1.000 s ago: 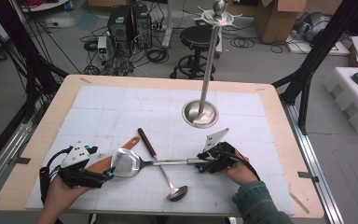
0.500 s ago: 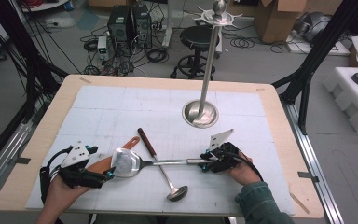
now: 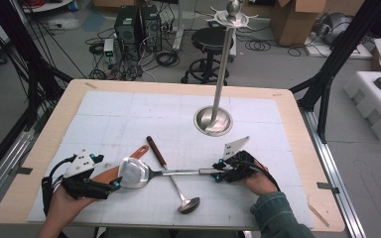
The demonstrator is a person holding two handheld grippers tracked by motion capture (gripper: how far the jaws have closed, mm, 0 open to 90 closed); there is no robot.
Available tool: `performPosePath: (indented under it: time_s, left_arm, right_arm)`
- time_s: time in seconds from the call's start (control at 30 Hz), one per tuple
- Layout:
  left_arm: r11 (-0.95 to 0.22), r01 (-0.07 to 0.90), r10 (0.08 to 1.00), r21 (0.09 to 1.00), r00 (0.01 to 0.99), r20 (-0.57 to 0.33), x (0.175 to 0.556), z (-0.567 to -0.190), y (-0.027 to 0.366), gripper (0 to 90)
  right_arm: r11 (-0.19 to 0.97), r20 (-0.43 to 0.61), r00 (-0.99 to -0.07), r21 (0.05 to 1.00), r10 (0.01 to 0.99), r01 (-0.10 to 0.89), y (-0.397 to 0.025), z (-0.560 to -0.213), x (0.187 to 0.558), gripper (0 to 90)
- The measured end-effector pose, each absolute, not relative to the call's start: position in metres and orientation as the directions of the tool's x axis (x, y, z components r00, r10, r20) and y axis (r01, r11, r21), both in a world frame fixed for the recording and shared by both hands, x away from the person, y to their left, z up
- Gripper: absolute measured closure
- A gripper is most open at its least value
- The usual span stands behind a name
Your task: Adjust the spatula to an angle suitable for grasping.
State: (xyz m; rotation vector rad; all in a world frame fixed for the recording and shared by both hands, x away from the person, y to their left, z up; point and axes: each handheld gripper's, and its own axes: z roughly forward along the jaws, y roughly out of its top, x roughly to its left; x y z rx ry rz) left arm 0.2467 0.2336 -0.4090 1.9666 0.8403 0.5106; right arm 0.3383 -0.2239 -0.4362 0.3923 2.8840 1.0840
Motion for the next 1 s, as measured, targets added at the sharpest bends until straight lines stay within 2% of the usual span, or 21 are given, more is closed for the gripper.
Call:
performPosePath:
  time_s: [0.5,1.0]
  left_arm:
    - [-0.36,0.355,0.724,0.863,0.689,0.018,0.2499,-0.4097,0.2324,4.7]
    - [-0.357,0.353,0.725,0.865,0.688,0.018,0.2515,-0.4094,0.2304,4.7]
  right_arm:
    - [0.721,0.071,-0.983,0.671,0.168,0.172,-0.2203,-0.4375,0.3388,67.3]
    - [0.737,0.068,-0.987,0.659,0.144,0.153,-0.2178,-0.436,0.3348,68.4]
